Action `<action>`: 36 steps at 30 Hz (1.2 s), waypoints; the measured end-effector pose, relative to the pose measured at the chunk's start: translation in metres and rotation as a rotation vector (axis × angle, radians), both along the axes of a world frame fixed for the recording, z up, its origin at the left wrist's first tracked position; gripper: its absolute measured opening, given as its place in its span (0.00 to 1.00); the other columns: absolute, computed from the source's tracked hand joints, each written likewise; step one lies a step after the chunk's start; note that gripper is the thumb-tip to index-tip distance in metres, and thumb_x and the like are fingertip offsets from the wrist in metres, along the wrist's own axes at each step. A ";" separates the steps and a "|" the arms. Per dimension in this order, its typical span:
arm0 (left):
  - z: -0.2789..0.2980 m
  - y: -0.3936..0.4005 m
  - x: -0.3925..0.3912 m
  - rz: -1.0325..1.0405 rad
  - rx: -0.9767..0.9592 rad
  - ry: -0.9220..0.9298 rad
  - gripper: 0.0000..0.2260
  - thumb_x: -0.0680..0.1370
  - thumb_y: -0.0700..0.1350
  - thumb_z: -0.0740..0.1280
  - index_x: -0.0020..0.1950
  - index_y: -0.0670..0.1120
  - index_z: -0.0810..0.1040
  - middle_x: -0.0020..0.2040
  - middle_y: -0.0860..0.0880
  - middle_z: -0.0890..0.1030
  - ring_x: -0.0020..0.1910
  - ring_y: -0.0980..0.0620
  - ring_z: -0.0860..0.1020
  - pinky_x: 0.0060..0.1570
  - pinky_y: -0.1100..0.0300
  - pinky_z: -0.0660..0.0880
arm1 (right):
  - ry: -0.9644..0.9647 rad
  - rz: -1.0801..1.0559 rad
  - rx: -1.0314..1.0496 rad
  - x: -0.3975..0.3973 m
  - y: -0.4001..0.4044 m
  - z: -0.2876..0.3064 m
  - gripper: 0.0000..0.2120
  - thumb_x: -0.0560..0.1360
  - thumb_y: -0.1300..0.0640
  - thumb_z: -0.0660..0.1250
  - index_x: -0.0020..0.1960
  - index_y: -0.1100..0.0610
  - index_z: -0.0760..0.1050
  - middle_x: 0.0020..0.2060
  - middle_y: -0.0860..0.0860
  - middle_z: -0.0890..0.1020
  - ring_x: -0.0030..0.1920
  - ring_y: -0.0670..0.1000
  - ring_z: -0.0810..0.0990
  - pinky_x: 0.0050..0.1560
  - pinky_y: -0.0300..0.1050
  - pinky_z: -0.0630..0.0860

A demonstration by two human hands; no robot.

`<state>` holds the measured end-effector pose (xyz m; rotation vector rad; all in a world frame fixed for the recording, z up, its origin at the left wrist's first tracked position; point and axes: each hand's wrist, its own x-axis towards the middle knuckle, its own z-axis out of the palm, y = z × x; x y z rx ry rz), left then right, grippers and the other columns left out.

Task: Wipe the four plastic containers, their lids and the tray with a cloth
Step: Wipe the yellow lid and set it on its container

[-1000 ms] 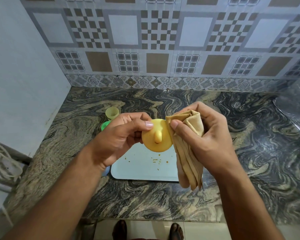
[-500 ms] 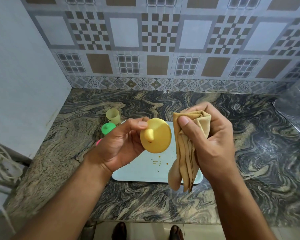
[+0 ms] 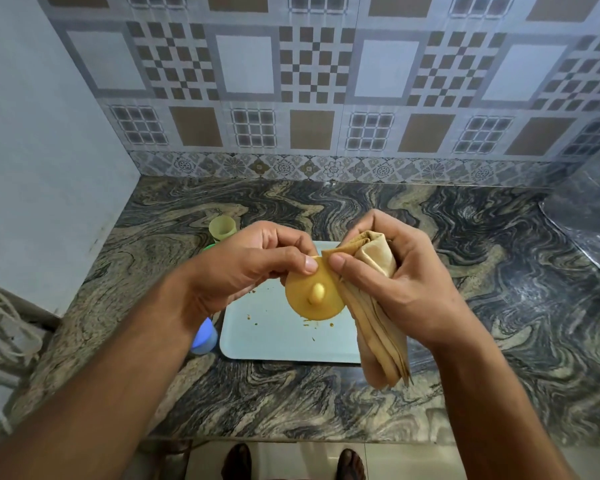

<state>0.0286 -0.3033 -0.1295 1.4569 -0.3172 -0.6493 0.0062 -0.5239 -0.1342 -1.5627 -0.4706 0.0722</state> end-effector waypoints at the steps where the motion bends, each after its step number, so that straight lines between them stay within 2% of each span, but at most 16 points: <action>1: -0.001 -0.001 0.000 0.012 -0.012 -0.001 0.06 0.71 0.49 0.73 0.42 0.47 0.83 0.37 0.50 0.79 0.35 0.56 0.76 0.39 0.62 0.72 | -0.005 -0.040 0.026 0.000 0.000 -0.001 0.08 0.76 0.61 0.75 0.46 0.60 0.76 0.34 0.46 0.79 0.34 0.43 0.75 0.36 0.36 0.73; 4: -0.008 -0.001 -0.002 0.081 -0.140 0.046 0.18 0.73 0.55 0.75 0.55 0.44 0.80 0.46 0.45 0.80 0.45 0.51 0.78 0.48 0.56 0.72 | 0.011 -0.246 0.183 0.000 0.005 -0.005 0.07 0.76 0.60 0.74 0.45 0.56 0.76 0.34 0.45 0.79 0.35 0.44 0.75 0.36 0.38 0.73; 7: -0.021 -0.009 -0.013 0.178 -0.260 0.095 0.28 0.68 0.62 0.80 0.60 0.47 0.81 0.55 0.43 0.84 0.54 0.46 0.82 0.55 0.54 0.75 | 0.045 -0.468 0.368 0.001 0.009 -0.010 0.06 0.76 0.58 0.73 0.44 0.54 0.75 0.35 0.45 0.79 0.35 0.44 0.75 0.37 0.40 0.74; 10: -0.034 -0.031 -0.033 0.292 -0.247 0.035 0.34 0.66 0.58 0.83 0.65 0.43 0.77 0.59 0.41 0.84 0.60 0.44 0.83 0.57 0.55 0.77 | 0.034 -0.609 0.427 -0.002 0.017 -0.017 0.07 0.77 0.57 0.73 0.45 0.53 0.75 0.35 0.46 0.80 0.35 0.45 0.75 0.38 0.42 0.74; 13: -0.039 -0.057 -0.047 0.468 -0.262 -0.042 0.26 0.68 0.46 0.81 0.64 0.44 0.79 0.60 0.41 0.84 0.60 0.45 0.84 0.57 0.55 0.80 | 0.031 -0.635 0.445 -0.008 0.027 -0.021 0.07 0.77 0.56 0.73 0.45 0.54 0.75 0.36 0.47 0.80 0.35 0.45 0.76 0.38 0.43 0.74; 15: -0.040 -0.065 -0.050 0.584 -0.308 -0.049 0.20 0.68 0.44 0.80 0.59 0.47 0.83 0.57 0.40 0.86 0.58 0.45 0.85 0.57 0.53 0.81 | 0.047 -0.620 0.465 -0.011 0.031 -0.023 0.06 0.77 0.56 0.73 0.46 0.54 0.75 0.36 0.48 0.80 0.36 0.45 0.76 0.39 0.44 0.75; 17: -0.040 -0.066 -0.052 0.615 -0.385 -0.030 0.16 0.70 0.45 0.78 0.57 0.46 0.84 0.55 0.38 0.86 0.56 0.42 0.84 0.64 0.43 0.78 | 0.071 -0.593 0.502 -0.014 0.031 -0.021 0.06 0.77 0.56 0.73 0.44 0.51 0.77 0.36 0.49 0.80 0.36 0.47 0.76 0.40 0.47 0.74; 19: -0.040 -0.065 -0.055 0.611 -0.441 -0.008 0.14 0.72 0.47 0.76 0.56 0.45 0.85 0.56 0.37 0.85 0.57 0.40 0.83 0.70 0.32 0.69 | 0.075 -0.578 0.512 -0.016 0.030 -0.018 0.06 0.77 0.54 0.74 0.43 0.49 0.78 0.36 0.49 0.80 0.35 0.48 0.76 0.39 0.47 0.74; 21: -0.039 -0.067 -0.057 0.640 -0.441 -0.028 0.13 0.73 0.47 0.76 0.56 0.45 0.85 0.57 0.38 0.86 0.59 0.39 0.83 0.72 0.30 0.68 | 0.055 -0.579 0.485 -0.018 0.030 -0.017 0.07 0.77 0.53 0.74 0.44 0.51 0.78 0.36 0.49 0.80 0.36 0.47 0.76 0.39 0.46 0.74; 24: -0.035 -0.070 -0.059 0.696 -0.477 -0.043 0.13 0.72 0.46 0.76 0.56 0.46 0.86 0.56 0.39 0.86 0.58 0.41 0.83 0.71 0.35 0.72 | 0.001 -0.596 0.417 -0.022 0.029 -0.017 0.07 0.78 0.56 0.73 0.47 0.58 0.77 0.38 0.49 0.81 0.37 0.46 0.78 0.40 0.43 0.76; 26: -0.033 -0.068 -0.057 0.728 -0.464 -0.063 0.12 0.71 0.47 0.76 0.54 0.48 0.86 0.54 0.42 0.87 0.54 0.46 0.84 0.63 0.45 0.76 | -0.062 -0.596 0.362 -0.025 0.026 -0.016 0.08 0.78 0.59 0.73 0.49 0.64 0.77 0.41 0.50 0.82 0.40 0.46 0.80 0.42 0.40 0.78; 27: -0.033 -0.066 -0.057 0.730 -0.448 -0.081 0.11 0.71 0.48 0.76 0.53 0.50 0.87 0.52 0.44 0.87 0.53 0.48 0.84 0.60 0.50 0.77 | -0.100 -0.591 0.323 -0.026 0.024 -0.016 0.08 0.78 0.60 0.73 0.50 0.64 0.78 0.42 0.51 0.83 0.41 0.46 0.81 0.43 0.40 0.78; 31: -0.032 -0.059 -0.058 0.636 -0.389 -0.158 0.11 0.72 0.48 0.74 0.53 0.50 0.87 0.49 0.45 0.86 0.49 0.50 0.82 0.54 0.57 0.79 | -0.209 -0.578 0.158 -0.022 0.020 -0.013 0.05 0.78 0.58 0.74 0.49 0.57 0.79 0.43 0.58 0.83 0.41 0.53 0.82 0.43 0.46 0.79; 33: -0.030 -0.055 -0.056 0.597 -0.357 -0.205 0.09 0.72 0.47 0.74 0.51 0.51 0.87 0.44 0.48 0.84 0.44 0.54 0.79 0.50 0.61 0.78 | -0.205 -0.577 0.169 -0.018 0.019 -0.010 0.06 0.78 0.59 0.75 0.48 0.59 0.79 0.41 0.57 0.84 0.39 0.50 0.83 0.41 0.44 0.80; 36: -0.026 -0.048 -0.052 0.558 -0.323 -0.244 0.08 0.72 0.47 0.73 0.50 0.51 0.86 0.43 0.50 0.83 0.42 0.55 0.78 0.48 0.63 0.76 | -0.186 -0.573 0.222 -0.016 0.019 -0.007 0.05 0.78 0.61 0.74 0.47 0.60 0.78 0.38 0.52 0.86 0.37 0.45 0.83 0.39 0.39 0.79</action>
